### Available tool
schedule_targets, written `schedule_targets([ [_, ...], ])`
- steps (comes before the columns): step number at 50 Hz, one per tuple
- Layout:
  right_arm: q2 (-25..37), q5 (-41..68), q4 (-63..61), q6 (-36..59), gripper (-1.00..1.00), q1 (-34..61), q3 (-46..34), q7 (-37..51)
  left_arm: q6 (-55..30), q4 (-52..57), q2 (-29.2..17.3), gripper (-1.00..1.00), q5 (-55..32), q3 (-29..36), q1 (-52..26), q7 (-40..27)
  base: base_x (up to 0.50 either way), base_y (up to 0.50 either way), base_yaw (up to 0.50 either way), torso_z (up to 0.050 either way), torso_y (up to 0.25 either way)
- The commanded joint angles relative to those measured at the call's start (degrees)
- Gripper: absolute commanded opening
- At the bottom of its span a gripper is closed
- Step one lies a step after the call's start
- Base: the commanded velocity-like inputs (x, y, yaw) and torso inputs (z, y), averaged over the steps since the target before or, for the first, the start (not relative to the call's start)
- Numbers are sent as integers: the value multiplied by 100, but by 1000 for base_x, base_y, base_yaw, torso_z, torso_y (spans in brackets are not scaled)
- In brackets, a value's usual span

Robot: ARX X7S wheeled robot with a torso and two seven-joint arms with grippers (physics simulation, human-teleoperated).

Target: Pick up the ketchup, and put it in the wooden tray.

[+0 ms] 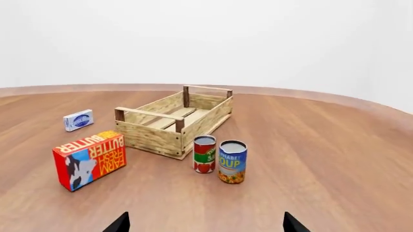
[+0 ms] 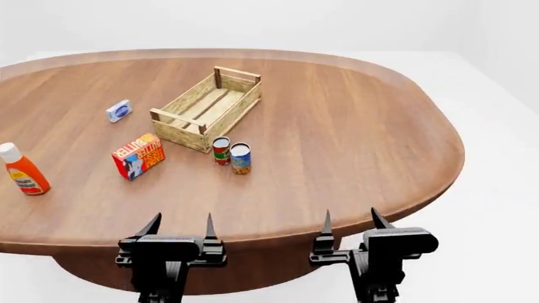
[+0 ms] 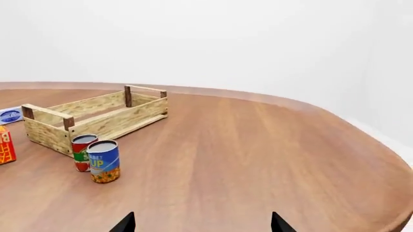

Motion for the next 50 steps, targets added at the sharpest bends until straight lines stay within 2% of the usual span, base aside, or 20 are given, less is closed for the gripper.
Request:
schedule_targets([
  [1, 98, 150, -179, 583, 100, 483, -29, 27, -508, 134, -154, 100, -76, 10, -518, -78, 0, 0, 0, 0, 0],
  [6, 181, 318, -286, 994, 100, 837, -19, -79, -943, 137, -231, 100, -185, -31, -1004, -67, 0, 0, 0, 0, 0],
  [13, 266, 324, -25, 1285, 100, 1459, -115, -184, -995, -182, -286, 100, -93, 18, -1601, -93, 0, 0, 0, 0, 0],
  [24, 188, 353, 1102, 1135, 100, 2532, -186, -329, -1156, -876, -212, 100, -124, 66, -2531, -102, 0, 0, 0, 0, 0],
  [35, 153, 395, 2007, 941, 100, 3248, -300, -551, -1029, -1631, -180, 100, -122, 24, -3104, -199, 0, 0, 0, 0, 0],
  [50, 214, 465, 2058, 990, 100, 3380, -380, -622, -911, -1851, -212, 100, -153, 50, -3264, -243, 498, 0, 0, 0, 0],
])
